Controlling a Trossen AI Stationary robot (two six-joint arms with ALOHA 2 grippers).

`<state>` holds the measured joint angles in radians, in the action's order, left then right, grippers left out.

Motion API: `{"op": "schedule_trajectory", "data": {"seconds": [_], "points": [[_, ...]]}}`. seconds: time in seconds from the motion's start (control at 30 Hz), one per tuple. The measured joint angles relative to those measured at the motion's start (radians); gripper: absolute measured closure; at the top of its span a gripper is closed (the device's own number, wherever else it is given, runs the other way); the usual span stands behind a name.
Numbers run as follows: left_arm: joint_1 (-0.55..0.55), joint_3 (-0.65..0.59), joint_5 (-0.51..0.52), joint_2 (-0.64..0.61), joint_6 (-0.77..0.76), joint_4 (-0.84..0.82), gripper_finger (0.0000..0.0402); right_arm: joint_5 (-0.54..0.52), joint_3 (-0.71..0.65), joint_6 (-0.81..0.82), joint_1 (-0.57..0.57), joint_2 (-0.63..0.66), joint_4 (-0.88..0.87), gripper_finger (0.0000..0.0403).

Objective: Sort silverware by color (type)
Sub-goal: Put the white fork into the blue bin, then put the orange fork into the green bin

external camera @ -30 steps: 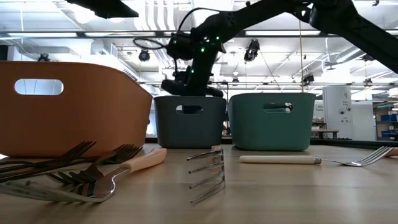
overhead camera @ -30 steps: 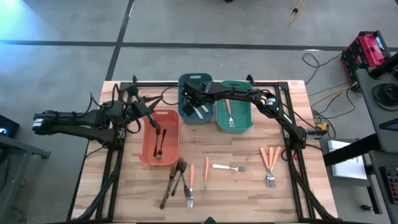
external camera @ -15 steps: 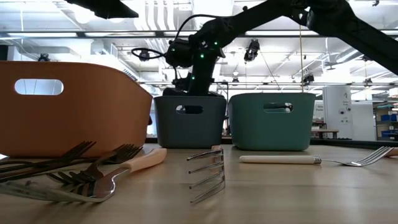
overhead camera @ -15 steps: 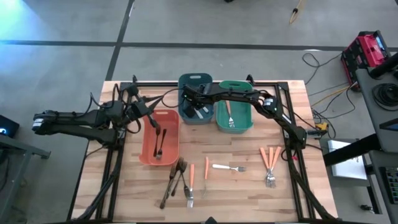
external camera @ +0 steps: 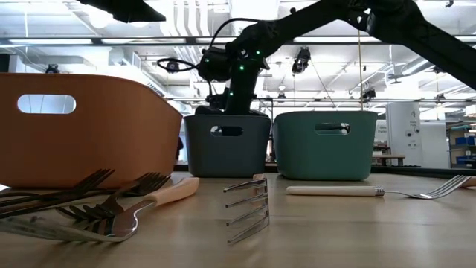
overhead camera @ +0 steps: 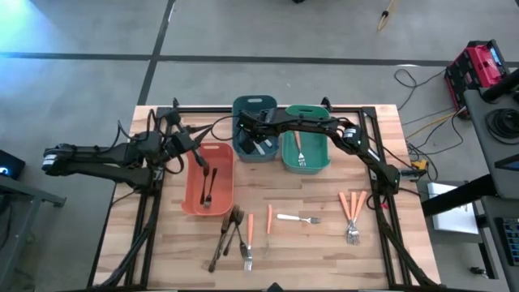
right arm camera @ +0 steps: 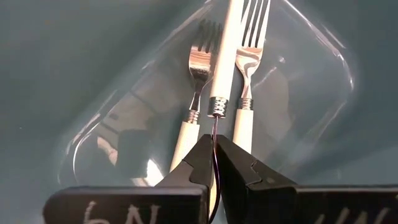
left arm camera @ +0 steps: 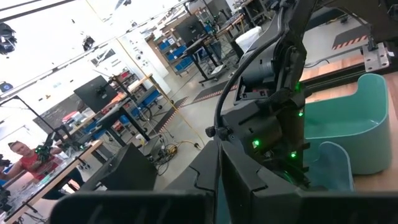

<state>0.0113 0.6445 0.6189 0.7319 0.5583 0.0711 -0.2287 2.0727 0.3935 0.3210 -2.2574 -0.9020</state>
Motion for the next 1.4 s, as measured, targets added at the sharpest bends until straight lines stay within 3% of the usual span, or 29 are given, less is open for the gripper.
{"op": "schedule_trajectory", "data": {"seconds": [0.63, 0.93, 1.17, 1.4], "points": [[0.0, 0.0, 0.0, 0.0, 0.0, 0.002, 0.0401, -0.001, 0.001, -0.002, 0.0, 0.0, 0.011, 0.0392], [0.0, 0.0, 0.0, 0.0, -0.012, 0.003, 0.0401, -0.002, 0.001, -0.002, 0.0, 0.0, 0.018, 0.0354], [0.0, 0.0, 0.0, 0.0, -0.077, 0.002, 0.0401, -0.001, 0.001, -0.014, 0.0, 0.023, 0.02, 0.0334], [-0.002, 0.0, -0.001, 0.0, -0.242, -0.067, 0.0401, -0.006, 0.002, -0.08, -0.019, 0.101, 0.019, 0.0332]]}}
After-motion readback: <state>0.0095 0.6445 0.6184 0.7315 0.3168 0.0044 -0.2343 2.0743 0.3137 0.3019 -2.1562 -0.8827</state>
